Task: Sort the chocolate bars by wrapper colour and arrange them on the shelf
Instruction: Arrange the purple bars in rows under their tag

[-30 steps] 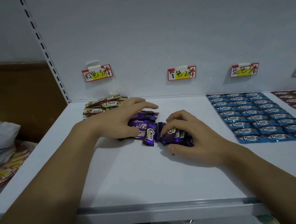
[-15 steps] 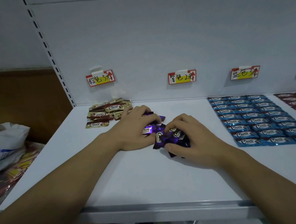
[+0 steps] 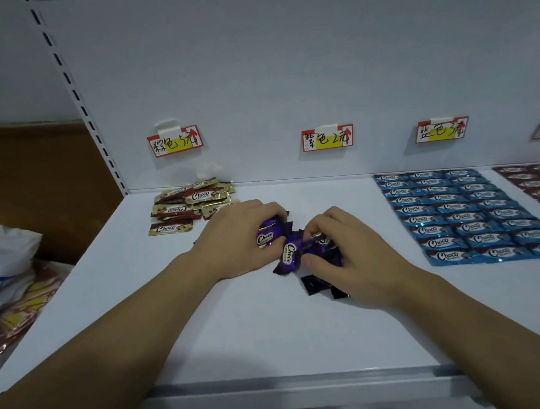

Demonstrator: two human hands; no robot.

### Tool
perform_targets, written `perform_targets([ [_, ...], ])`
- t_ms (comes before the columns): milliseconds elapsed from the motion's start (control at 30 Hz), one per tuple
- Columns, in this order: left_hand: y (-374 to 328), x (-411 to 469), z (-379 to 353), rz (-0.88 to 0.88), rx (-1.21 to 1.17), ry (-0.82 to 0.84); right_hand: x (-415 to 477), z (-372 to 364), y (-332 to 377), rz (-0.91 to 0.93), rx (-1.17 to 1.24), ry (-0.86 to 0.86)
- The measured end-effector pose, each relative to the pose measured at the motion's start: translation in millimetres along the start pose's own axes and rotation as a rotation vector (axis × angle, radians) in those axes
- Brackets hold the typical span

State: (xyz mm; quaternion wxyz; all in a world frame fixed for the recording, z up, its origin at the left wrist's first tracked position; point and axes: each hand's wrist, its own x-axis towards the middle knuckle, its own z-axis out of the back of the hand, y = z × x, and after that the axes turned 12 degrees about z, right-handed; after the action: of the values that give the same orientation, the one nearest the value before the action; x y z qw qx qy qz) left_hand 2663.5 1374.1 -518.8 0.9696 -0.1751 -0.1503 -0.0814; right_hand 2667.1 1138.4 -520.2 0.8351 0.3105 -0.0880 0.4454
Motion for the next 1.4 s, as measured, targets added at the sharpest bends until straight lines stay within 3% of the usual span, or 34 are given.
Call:
perform_targets([
  [133, -6, -2, -2, 0.057, -0.098, 0.032, -2, 2, 2, -0.005, 0.06, 0.015],
  [267, -12, -5, -5, 0.137, -0.214, 0.08, -3, 3, 2, -0.077, 0.313, -0.111],
  [467, -12, -4, -5, 0.007, -0.168, 0.018, 1, 6, -5, -0.102, 0.219, -0.257],
  [667, -14, -6, -4, 0.03, -0.202, 0.123, 7, 16, -6, -0.279, 0.52, -0.528],
  [833, -13, -5, -1, 0.022, -0.217, 0.141, 9, 17, -8, -0.385, 0.646, -0.577],
  [1100, -11, -6, 8, 0.008, -0.343, 0.238, 11, 12, -11, -0.394, 0.622, -0.518],
  [1233, -8, -1, 14, 0.02, -0.432, 0.231, 47, 29, -12, -0.325, 0.371, -0.44],
  [1400, -4, 3, 14, 0.01, -0.373, 0.234, 121, 7, -46, -0.4, 0.113, -0.218],
])
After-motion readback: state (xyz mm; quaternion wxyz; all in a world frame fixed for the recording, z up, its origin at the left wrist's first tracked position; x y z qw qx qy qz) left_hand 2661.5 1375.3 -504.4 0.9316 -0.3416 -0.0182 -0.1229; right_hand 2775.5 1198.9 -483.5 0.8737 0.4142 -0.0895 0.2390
